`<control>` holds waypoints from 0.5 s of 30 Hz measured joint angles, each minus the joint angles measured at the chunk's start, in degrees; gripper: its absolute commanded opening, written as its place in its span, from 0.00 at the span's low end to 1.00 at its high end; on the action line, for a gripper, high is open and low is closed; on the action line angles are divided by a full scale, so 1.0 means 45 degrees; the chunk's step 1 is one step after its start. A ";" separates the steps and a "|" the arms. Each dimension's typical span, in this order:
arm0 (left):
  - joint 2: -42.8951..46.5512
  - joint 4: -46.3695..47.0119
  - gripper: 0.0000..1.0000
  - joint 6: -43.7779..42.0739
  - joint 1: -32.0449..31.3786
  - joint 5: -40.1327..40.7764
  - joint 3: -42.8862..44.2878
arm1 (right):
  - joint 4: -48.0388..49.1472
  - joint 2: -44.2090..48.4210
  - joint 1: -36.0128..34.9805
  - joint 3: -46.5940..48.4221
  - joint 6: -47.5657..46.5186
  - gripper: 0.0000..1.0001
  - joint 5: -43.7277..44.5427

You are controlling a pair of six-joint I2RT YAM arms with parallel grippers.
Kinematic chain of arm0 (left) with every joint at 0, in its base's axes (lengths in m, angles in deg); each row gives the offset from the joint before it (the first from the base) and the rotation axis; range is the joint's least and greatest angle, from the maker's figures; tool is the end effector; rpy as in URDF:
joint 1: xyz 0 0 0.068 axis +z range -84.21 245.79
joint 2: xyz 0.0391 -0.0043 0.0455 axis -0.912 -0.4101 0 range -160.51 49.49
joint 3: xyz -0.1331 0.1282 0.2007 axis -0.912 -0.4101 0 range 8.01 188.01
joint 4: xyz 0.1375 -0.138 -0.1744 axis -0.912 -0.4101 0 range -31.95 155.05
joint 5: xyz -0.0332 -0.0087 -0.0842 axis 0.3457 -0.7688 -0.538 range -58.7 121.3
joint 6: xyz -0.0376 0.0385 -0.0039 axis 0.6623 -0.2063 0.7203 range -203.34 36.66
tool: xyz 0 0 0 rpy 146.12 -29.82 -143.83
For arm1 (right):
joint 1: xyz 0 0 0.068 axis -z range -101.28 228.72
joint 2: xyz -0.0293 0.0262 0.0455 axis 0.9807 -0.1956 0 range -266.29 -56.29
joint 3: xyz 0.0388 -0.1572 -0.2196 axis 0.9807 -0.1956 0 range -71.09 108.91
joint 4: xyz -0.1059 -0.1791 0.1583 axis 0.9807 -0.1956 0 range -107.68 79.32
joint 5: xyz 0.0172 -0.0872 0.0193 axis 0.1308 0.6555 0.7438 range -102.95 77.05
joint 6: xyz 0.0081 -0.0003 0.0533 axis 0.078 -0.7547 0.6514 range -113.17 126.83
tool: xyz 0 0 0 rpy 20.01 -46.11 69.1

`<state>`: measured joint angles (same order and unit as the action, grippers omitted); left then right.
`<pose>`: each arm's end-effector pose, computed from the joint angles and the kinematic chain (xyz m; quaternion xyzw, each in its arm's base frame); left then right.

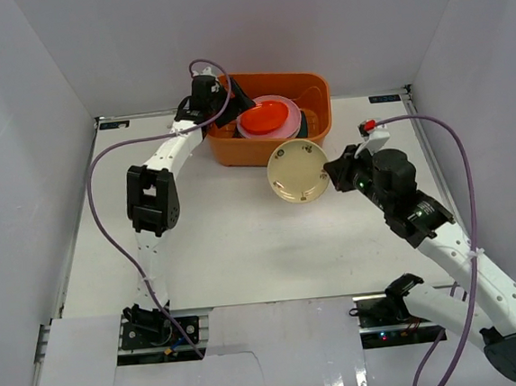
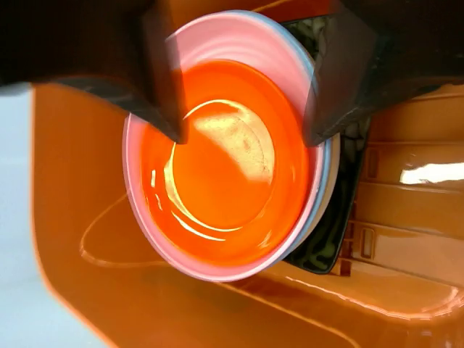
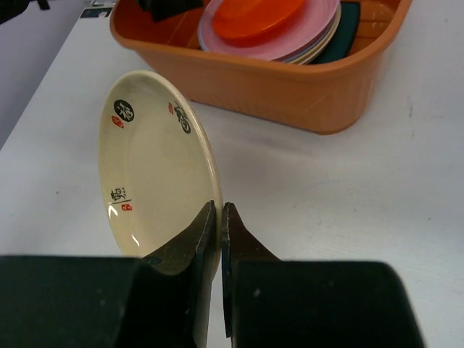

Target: Place the plates into the plastic bin on the countertop

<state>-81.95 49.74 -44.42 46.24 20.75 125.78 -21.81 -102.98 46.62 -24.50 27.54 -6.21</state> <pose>0.5089 -0.1876 0.2590 -0.0984 0.8535 -0.3159 0.4025 0.1643 0.0980 0.3439 -0.0394 0.7715 0.2410 0.5875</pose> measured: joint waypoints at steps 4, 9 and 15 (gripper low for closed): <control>-0.0073 -0.0457 0.98 -0.0029 0.0049 -0.0262 0.1151 | 0.0053 -0.1763 0.0544 0.1734 -0.0053 0.08 0.0510; 0.0772 -0.0413 0.98 -0.0408 0.0146 -0.0442 0.2565 | 0.1496 -0.5168 0.1627 0.3633 0.0083 0.08 0.0423; 0.6518 0.0651 0.98 -0.1452 0.0257 0.0364 -0.2317 | 0.2798 -0.9131 0.2351 0.5722 0.0607 0.08 0.0355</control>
<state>-52.61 52.67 -50.96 47.40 22.39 115.36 -9.22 -144.07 57.20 1.25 30.27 -4.62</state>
